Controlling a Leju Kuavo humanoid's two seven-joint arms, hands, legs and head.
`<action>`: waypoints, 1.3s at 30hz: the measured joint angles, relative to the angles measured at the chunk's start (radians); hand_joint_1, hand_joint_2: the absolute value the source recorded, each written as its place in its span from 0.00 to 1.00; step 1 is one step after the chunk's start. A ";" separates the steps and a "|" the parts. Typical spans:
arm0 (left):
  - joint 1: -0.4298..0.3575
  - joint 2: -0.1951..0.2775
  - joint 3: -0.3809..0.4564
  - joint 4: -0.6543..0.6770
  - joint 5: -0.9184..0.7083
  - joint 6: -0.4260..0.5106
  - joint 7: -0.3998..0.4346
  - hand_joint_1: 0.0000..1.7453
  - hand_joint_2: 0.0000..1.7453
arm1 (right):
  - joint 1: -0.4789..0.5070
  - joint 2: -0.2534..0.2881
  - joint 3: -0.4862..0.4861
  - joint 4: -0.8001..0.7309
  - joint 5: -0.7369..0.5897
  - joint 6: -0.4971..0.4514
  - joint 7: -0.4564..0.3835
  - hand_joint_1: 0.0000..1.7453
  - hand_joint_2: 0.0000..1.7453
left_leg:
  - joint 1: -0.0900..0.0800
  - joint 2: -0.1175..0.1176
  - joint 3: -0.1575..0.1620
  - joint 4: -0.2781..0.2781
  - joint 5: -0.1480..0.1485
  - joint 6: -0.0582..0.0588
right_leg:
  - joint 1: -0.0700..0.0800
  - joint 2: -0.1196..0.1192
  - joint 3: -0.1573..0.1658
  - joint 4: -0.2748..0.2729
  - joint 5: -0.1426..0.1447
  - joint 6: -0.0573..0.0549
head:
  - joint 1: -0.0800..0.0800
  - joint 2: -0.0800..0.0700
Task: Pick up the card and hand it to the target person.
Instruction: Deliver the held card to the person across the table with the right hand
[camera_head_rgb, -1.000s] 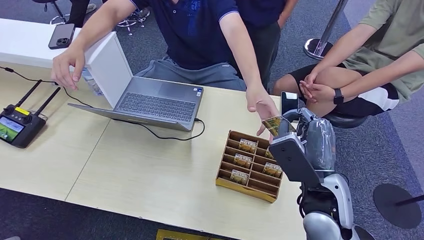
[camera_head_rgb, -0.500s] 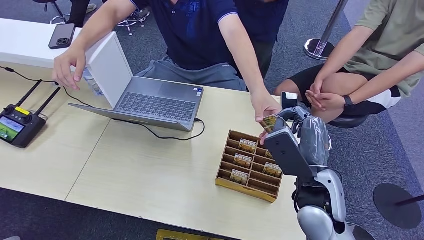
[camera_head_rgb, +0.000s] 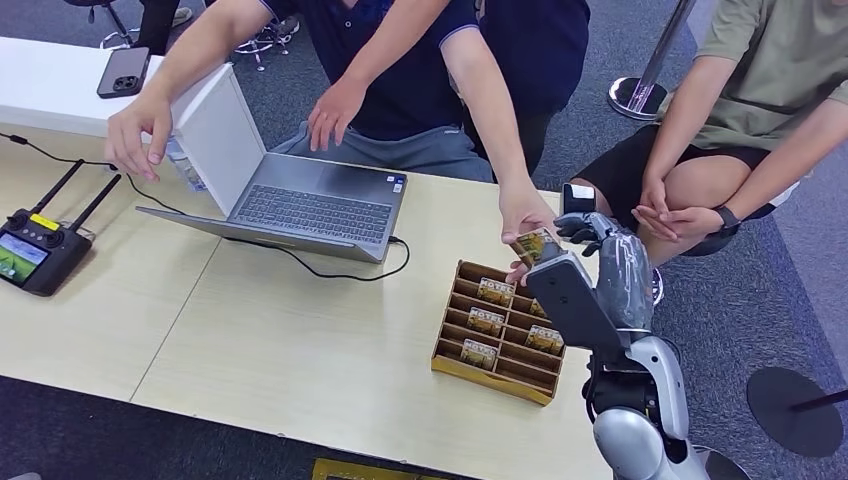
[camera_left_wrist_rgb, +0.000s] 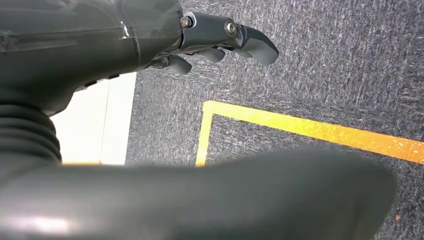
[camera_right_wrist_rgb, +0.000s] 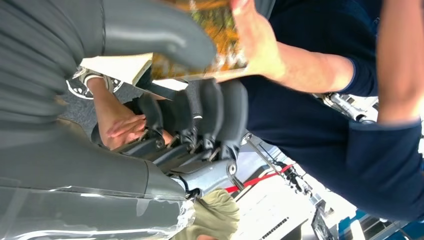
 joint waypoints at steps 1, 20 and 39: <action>0.000 0.000 0.000 0.000 0.001 0.001 0.001 0.00 0.00 | 0.000 0.000 0.000 0.000 -0.001 0.000 0.001 0.00 1.00 | 0.000 0.000 0.000 0.000 0.000 0.000 | 0.000 0.000 0.000 0.000 0.000 0.000 | 0.000 0.000; 0.000 0.000 0.000 0.000 0.016 0.002 0.009 0.00 0.00 | 0.023 -0.004 -0.013 0.000 -0.222 -0.010 -0.021 0.00 1.00 | 0.000 0.000 0.001 0.000 0.000 0.000 | 0.000 0.000 0.000 0.000 0.000 0.000 | 0.000 0.000; 0.002 0.003 0.000 0.000 0.018 -0.003 0.009 0.00 0.00 | 0.244 -0.138 -0.093 0.000 -0.881 -0.104 -0.176 0.00 1.00 | 0.000 0.000 0.001 0.000 0.000 0.000 | 0.000 0.000 0.000 0.000 0.000 0.000 | 0.000 0.000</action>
